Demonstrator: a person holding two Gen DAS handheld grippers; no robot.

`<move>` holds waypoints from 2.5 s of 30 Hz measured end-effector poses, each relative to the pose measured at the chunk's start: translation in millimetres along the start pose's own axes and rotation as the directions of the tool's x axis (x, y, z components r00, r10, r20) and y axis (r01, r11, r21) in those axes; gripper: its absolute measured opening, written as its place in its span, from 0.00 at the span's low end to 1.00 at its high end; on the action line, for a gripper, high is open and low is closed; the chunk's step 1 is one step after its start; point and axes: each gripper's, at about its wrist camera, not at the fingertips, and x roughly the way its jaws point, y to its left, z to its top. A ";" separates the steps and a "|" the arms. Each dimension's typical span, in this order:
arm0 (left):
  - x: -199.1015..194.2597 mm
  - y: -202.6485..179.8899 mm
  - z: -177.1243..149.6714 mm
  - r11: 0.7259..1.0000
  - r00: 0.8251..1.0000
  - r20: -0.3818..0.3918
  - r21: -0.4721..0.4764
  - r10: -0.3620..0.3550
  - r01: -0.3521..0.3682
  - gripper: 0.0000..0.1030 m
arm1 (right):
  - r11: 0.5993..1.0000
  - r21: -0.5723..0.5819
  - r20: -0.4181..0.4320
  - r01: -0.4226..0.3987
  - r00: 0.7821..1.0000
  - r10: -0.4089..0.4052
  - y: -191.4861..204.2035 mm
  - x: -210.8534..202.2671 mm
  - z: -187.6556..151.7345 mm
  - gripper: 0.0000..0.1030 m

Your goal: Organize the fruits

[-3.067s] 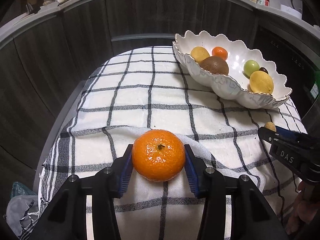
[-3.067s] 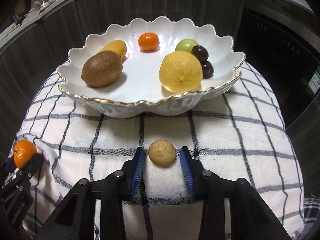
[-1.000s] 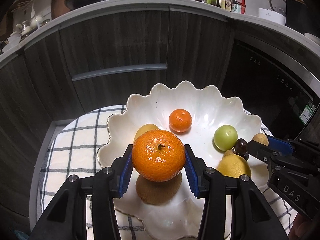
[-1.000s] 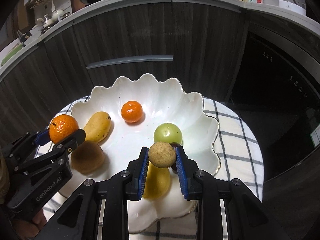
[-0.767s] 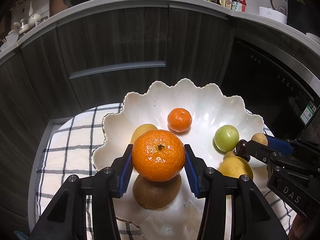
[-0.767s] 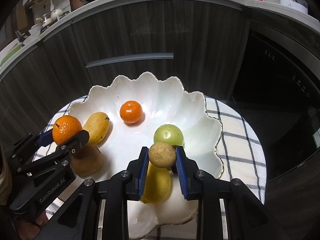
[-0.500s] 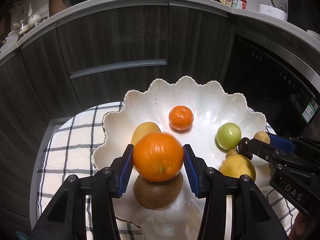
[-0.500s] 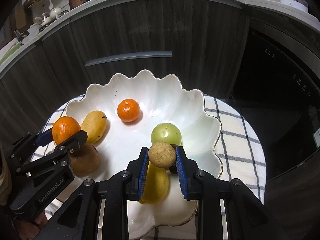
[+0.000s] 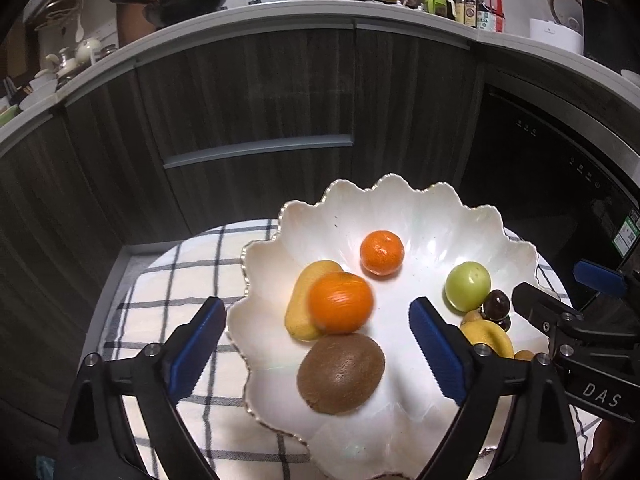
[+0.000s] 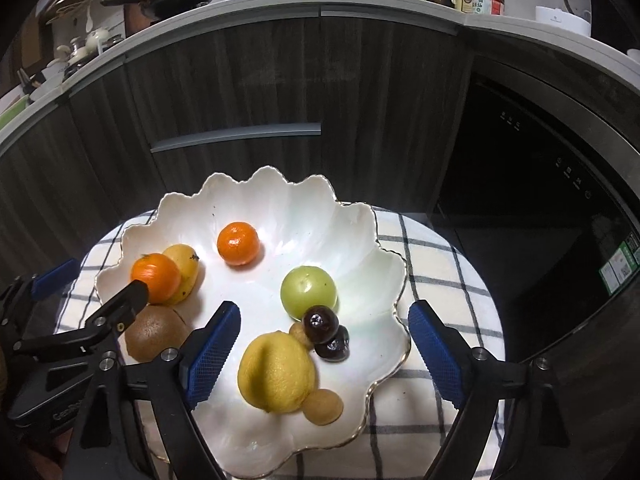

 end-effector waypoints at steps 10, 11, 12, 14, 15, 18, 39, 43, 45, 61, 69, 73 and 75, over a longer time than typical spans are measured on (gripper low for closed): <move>-43.3 5.6 0.6 0.999 0.997 0.057 -0.024 0.042 -0.040 1.00 | 1.000 0.023 0.048 0.004 0.999 -0.005 -0.7 -36.3 -1.6 0.84; -47.5 6.5 0.4 0.999 0.997 0.061 -0.028 0.041 -0.039 1.00 | 1.000 0.022 0.055 0.004 0.998 -0.005 0.1 -41.2 -2.5 0.84; -53.0 7.3 0.3 0.999 0.997 0.065 -0.030 0.042 -0.040 1.00 | 1.000 0.022 0.060 0.003 0.998 -0.004 0.8 -45.6 -3.1 0.84; -62.3 8.0 -0.4 0.998 0.996 0.071 -0.032 0.047 -0.045 1.00 | 1.000 0.018 0.071 0.002 0.998 -0.004 2.1 -54.5 -4.2 0.84; -68.1 8.7 -0.5 0.998 0.996 0.077 -0.033 0.049 -0.047 1.00 | 1.000 0.015 0.075 0.002 0.997 -0.003 3.4 -58.1 -4.9 0.84; -85.4 11.2 -1.5 0.998 0.994 0.094 -0.036 0.057 -0.054 1.00 | 1.000 0.009 0.092 0.001 0.996 -0.002 6.5 -74.0 -8.0 0.84; -175.9 12.4 -40.8 0.995 0.984 0.150 -0.056 0.095 -0.088 1.00 | 1.000 0.011 0.166 0.006 0.986 -0.008 8.5 -152.0 -53.5 0.84; -189.2 9.5 -54.7 0.994 0.984 0.151 -0.061 0.097 -0.089 1.00 | 1.000 0.030 0.165 -0.003 0.986 -0.002 4.5 -164.2 -66.6 0.84; -196.9 8.6 -63.2 0.994 0.983 0.151 -0.066 0.101 -0.091 1.00 | 0.999 0.033 0.166 -0.005 0.986 -0.001 3.1 -169.3 -72.0 0.84; -249.6 5.3 -113.2 0.986 0.979 0.142 -0.099 0.145 -0.132 1.00 | 1.000 0.014 0.203 -0.028 0.979 0.025 3.0 -219.1 -127.5 0.84; -282.0 4.1 -133.1 0.983 0.974 0.153 -0.111 0.164 -0.148 1.00 | 0.999 0.029 0.206 -0.034 0.978 0.027 0.4 -240.3 -149.0 0.84; -294.2 4.7 -140.3 0.978 0.970 0.161 -0.131 0.180 -0.160 1.00 | 0.999 0.028 0.212 -0.040 0.977 0.033 1.0 -248.8 -158.7 0.84; -300.1 4.8 -143.9 0.976 0.968 0.165 -0.138 0.188 -0.166 1.00 | 0.999 0.028 0.219 -0.037 0.975 0.030 0.7 -252.0 -161.5 0.84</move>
